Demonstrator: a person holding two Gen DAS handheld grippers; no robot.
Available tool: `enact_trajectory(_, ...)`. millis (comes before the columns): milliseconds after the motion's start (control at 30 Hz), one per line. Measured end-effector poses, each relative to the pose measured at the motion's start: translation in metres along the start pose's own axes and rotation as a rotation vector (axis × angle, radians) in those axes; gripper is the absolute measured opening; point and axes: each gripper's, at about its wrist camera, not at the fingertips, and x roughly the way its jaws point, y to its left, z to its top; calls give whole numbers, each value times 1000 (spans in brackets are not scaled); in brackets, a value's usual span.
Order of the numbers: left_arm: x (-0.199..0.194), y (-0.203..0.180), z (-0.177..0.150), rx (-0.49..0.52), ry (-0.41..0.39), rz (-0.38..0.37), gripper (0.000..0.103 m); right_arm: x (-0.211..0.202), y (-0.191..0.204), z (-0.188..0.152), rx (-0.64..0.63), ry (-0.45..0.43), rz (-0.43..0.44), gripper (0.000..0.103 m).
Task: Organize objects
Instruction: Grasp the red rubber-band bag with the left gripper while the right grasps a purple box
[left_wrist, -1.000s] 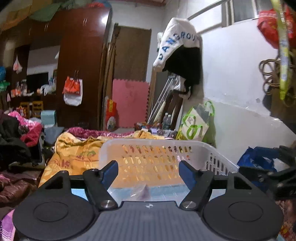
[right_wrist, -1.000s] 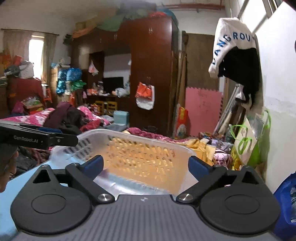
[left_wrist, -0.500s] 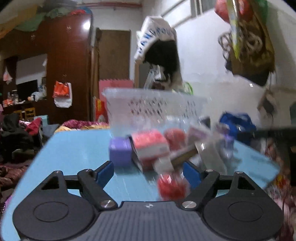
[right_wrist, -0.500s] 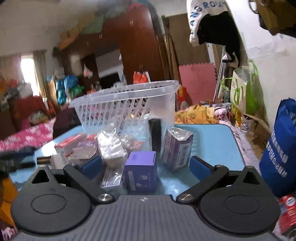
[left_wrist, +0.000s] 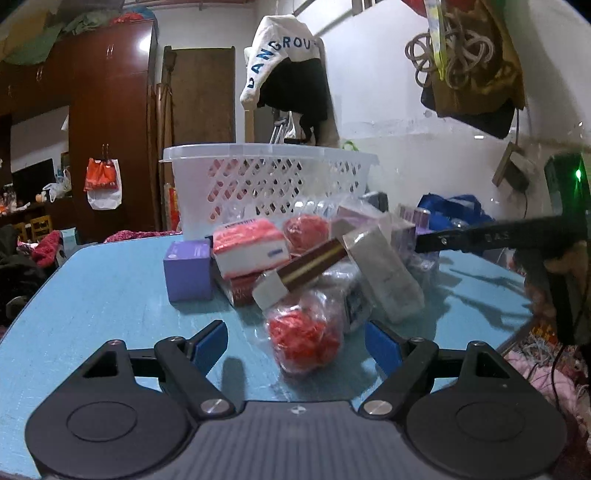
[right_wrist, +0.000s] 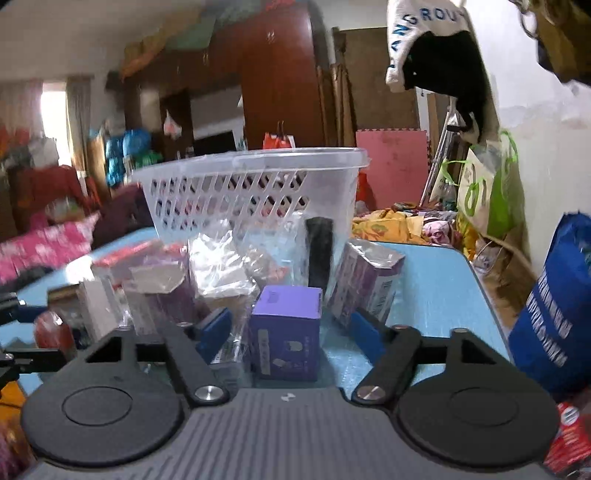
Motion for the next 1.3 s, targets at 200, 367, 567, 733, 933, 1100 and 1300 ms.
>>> enact_trajectory(200, 3, 3, -2, -20, -4, 4, 54, -1, -1, -5, 14, 17, 49, 52)
enact_trajectory(367, 4, 0, -2, 2, -7, 12, 48, -5, -8, -10, 50, 7, 83, 46)
enact_trajectory(567, -8, 1, -2, 10, -55, 13, 45, -13, -3, -15, 39, -43, 54, 45)
enact_trajectory(733, -26, 12, 8, -6, -101, 28, 45, -21, -16, -18, 120, -75, 88, 45)
enact_trajectory(933, -26, 34, 16, -77, -101, 76, 45, -39, -13, -24, 108, -93, 19, 45)
enact_trajectory(1100, -18, 48, 20, -139, -95, 111, 45, -42, -16, -20, 117, -100, 14, 45)
enact_trajectory(1300, -8, 58, 20, -184, -79, 144, 45, -46, -17, -19, 127, -115, 28, 45)
